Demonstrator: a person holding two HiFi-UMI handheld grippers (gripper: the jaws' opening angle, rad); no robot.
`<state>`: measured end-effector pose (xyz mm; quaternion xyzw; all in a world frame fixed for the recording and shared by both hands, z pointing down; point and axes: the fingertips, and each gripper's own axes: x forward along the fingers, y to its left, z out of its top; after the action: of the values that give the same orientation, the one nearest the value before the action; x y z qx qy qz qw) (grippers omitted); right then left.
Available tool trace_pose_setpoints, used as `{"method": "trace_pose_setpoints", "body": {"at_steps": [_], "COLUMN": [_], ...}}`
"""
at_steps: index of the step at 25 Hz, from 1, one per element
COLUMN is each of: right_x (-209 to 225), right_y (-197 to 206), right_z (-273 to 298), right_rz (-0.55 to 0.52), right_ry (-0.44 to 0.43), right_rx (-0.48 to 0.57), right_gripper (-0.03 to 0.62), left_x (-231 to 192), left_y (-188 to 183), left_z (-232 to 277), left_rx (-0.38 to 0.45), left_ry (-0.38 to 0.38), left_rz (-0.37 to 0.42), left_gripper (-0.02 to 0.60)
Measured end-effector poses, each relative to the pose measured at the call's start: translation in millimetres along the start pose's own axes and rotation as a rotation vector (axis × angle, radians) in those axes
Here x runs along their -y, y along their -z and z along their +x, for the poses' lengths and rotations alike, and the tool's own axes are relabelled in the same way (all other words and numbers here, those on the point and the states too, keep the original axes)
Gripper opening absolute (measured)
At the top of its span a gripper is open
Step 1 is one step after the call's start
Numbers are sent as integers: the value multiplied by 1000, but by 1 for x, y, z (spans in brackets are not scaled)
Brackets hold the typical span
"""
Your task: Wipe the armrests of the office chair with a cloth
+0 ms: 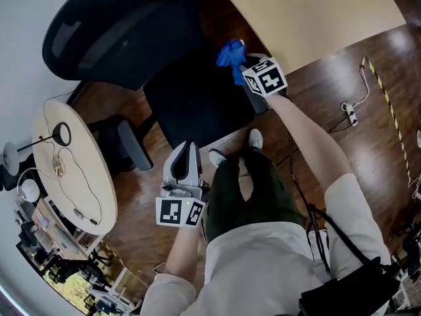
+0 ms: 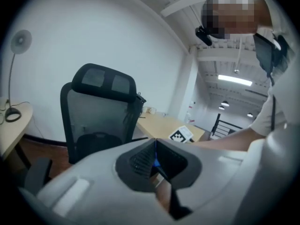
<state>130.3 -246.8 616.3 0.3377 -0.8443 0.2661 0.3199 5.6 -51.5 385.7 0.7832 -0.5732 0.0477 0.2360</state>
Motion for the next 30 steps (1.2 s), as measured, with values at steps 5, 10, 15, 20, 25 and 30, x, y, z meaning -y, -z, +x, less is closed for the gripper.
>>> {"method": "trace_pose_setpoints", "body": {"at_steps": [5, 10, 15, 20, 25, 30], "right_x": [-43, -62, -164, -316, -389, -418], "right_y": [55, 141, 41, -17, 38, 93], "right_z": [-49, -132, -131, -27, 112, 222], "right_rz": [-83, -74, -203, -306, -342, -353], "right_ry": [23, 29, -210, -525, -564, -561], "right_rx": [-3, -4, 230, 312, 231, 160], "right_gripper": [67, 67, 67, 67, 67, 67], "left_x": [-39, -45, -91, -162, -214, -237], "left_y": [17, 29, 16, 24, 71, 121], "left_z": [-39, -51, -81, -141, -201, -208], "left_rx": [-15, 27, 83, 114, 84, 70], "left_ry": [-74, -130, -242, -437, -592, -590], "left_rz": [-10, -55, -24, -21, -29, -67], "left_gripper": [3, 8, 21, 23, 23, 23]}}
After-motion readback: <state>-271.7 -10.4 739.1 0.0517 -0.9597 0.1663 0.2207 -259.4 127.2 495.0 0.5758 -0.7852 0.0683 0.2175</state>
